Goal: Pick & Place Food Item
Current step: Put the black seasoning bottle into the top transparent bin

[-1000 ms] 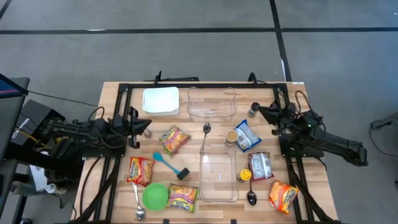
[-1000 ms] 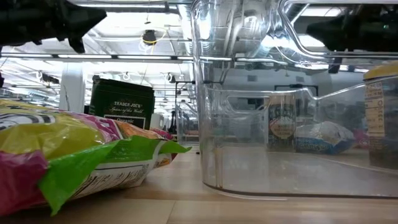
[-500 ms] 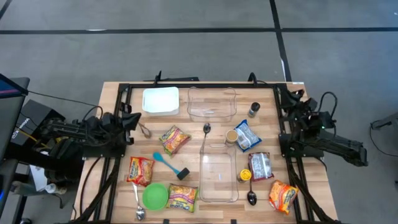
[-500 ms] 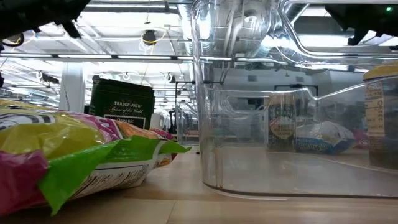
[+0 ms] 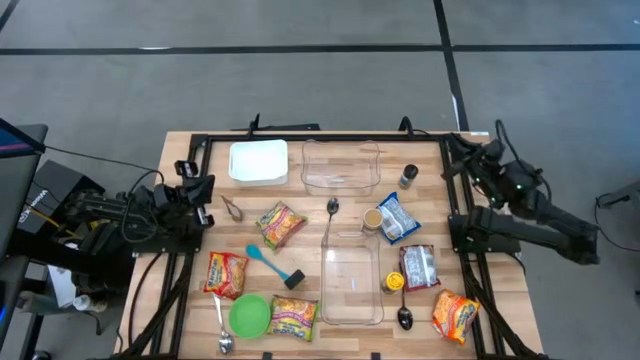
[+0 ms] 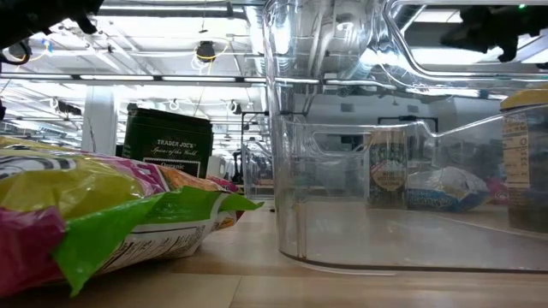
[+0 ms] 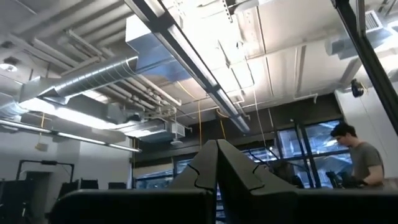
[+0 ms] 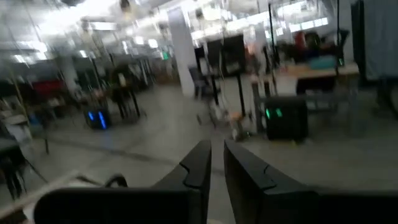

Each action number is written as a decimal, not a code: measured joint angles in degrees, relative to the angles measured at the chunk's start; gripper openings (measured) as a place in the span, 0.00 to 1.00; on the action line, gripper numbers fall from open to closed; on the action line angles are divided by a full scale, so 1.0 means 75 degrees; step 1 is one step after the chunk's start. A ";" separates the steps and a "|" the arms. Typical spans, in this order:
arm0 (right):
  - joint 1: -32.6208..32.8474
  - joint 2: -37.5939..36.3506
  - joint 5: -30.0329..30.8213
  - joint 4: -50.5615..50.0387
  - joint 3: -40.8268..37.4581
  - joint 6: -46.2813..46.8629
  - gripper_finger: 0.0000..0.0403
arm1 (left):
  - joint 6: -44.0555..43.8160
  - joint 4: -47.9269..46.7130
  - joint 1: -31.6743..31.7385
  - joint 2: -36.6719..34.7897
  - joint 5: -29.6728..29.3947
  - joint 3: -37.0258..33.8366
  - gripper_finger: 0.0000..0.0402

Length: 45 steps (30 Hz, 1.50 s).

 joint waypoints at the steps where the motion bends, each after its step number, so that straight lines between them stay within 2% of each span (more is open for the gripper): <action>1: 0.0000 0.0162 0.0000 -0.0281 0.0158 0.0250 0.10 | -0.0011 0.0038 0.0000 -0.0003 0.0000 0.0000 0.00; 7: 0.0000 0.1380 -0.0027 -0.1687 0.1094 0.1116 0.10 | -0.0060 0.0130 0.0000 0.0000 0.0002 0.0000 0.00; 13: -0.0003 0.2918 -0.0346 -0.3652 0.2505 0.1678 0.10 | -0.0655 -0.0200 0.0000 0.0006 0.0000 0.0000 0.00; 20: -0.0027 0.4441 -0.1675 -0.5810 0.3829 0.2217 0.10 | -0.0996 -0.0454 0.0000 0.0181 -0.0017 0.0000 0.00; 24: -0.0472 0.5110 -0.2619 -0.6573 0.4269 0.2225 0.10 | -0.0996 -0.0296 0.0000 0.0403 -0.0227 0.0000 0.00; 28: -0.1122 0.5731 -0.3503 -0.6783 0.4354 0.2240 0.08 | -0.0996 0.0026 0.0000 0.0686 -0.0341 0.0000 0.00; 34: -0.2118 0.6685 -0.3991 -0.6782 0.4345 0.1912 0.01 | -0.0996 0.0276 0.0000 0.1026 -0.0338 0.0003 0.00; 38: -0.2634 0.7119 -0.4592 -0.6784 0.4346 0.1698 0.01 | -0.0996 0.0347 0.0000 0.1167 -0.0338 0.0003 0.00; 45: -0.3085 0.7659 -0.4642 -0.6842 0.4345 0.0865 0.00 | -0.0996 0.0344 0.0000 0.1177 -0.0340 0.0003 0.00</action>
